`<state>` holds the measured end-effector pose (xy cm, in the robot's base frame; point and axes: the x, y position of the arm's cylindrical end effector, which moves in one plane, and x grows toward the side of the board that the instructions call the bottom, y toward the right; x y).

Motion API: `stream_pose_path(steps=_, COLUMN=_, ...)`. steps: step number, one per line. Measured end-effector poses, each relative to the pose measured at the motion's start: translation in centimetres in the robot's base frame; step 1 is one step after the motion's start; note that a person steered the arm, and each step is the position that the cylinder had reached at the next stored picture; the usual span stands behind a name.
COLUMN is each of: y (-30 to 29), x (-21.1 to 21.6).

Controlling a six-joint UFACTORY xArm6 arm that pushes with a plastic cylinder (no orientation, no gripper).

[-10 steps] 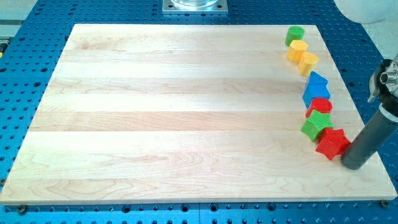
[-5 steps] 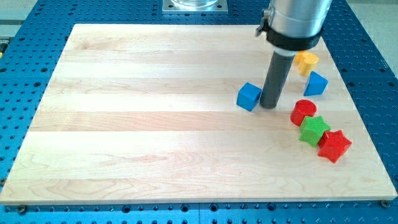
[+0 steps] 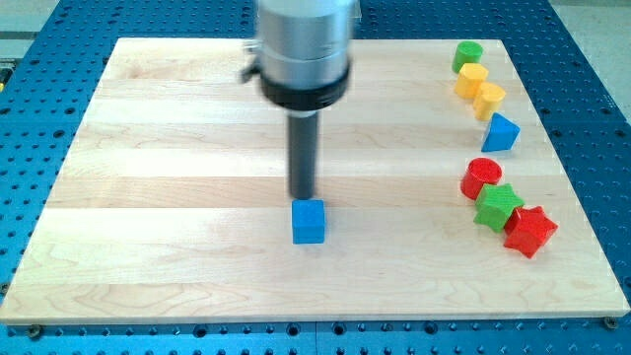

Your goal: Place the blue blocks to the bottom center of the board

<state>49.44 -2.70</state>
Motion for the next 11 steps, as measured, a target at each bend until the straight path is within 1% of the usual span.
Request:
stream_pose_path(steps=1, y=5.3, x=2.2)
stream_pose_path(steps=2, y=9.4, x=-3.3)
stream_pose_path(steps=3, y=17.2, x=-5.0)
stream_pose_path(steps=4, y=23.2, x=-6.0)
stream_pose_path(steps=5, y=28.9, x=-6.9)
stream_pose_path(steps=6, y=33.0, x=-7.7)
stream_pose_path(steps=7, y=30.3, x=-9.2)
stream_pose_path(steps=8, y=25.4, x=-8.7)
stream_pose_path(steps=9, y=17.0, x=-7.3)
stream_pose_path(steps=10, y=21.0, x=-10.0)
stream_pose_path(steps=11, y=15.1, x=-10.9)
